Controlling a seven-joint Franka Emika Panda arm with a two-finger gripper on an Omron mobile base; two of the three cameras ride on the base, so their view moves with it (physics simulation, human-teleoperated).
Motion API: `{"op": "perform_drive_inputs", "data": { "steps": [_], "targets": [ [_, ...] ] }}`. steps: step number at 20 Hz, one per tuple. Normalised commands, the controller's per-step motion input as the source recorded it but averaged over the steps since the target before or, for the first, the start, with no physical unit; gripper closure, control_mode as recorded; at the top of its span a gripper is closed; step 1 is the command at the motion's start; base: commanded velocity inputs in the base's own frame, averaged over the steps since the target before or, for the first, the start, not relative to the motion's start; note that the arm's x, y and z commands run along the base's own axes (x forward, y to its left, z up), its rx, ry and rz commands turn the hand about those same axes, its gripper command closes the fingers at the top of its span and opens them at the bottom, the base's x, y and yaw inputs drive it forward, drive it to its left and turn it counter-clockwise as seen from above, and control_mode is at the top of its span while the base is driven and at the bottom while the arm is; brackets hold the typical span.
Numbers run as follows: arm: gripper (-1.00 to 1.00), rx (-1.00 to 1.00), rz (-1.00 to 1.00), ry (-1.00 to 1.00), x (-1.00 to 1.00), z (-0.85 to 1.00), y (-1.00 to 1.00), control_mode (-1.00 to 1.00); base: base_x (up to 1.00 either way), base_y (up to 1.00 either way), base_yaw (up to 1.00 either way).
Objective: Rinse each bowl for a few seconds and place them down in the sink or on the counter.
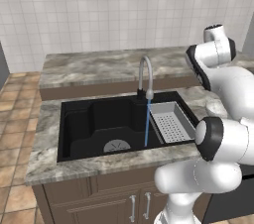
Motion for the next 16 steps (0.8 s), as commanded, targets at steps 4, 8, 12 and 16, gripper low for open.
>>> {"op": "perform_drive_inputs", "data": {
  "steps": [4,8,12,16],
  "targets": [
    [-1.0,0.0,0.05,-0.03,0.04,-0.3,-0.05,-1.0,0.0,0.0,0.0],
    [-1.0,0.0,0.03,-0.09,0.04,-0.31,-0.03,-1.0,0.0,0.0,0.0],
    [-1.0,0.0,0.0,-0.1,0.06,-0.27,-0.02,-1.0,0.0,0.0,0.0],
    [-1.0,0.0,0.0,-0.09,0.15,-0.23,-0.02,-1.0,0.0,0.0,0.0]
  ]
}}
